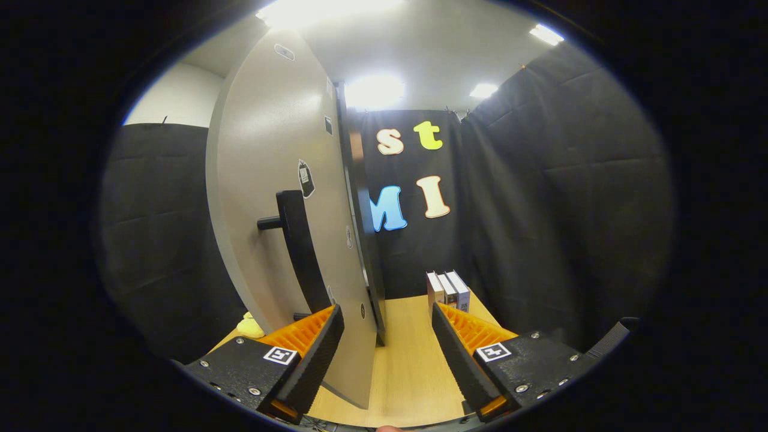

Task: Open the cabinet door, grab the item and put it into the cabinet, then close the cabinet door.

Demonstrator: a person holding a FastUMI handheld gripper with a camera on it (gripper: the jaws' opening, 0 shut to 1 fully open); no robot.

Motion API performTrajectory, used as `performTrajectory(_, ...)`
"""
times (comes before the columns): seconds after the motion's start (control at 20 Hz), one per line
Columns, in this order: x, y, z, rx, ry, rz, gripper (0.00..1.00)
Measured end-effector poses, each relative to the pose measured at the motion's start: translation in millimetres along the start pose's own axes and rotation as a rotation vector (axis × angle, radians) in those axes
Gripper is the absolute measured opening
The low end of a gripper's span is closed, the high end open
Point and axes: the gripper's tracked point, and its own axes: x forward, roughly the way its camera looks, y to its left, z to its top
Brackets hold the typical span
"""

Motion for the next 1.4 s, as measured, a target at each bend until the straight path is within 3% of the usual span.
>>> performTrajectory(0.4,1,83,-13,0.03,-0.008,-0.004,0.93)
performTrajectory(0.95,41,207,-19,0.087,-0.023,0.079,0.95)
performTrajectory(1.4,54,242,-13,0.054,-0.064,0.068,0.95)
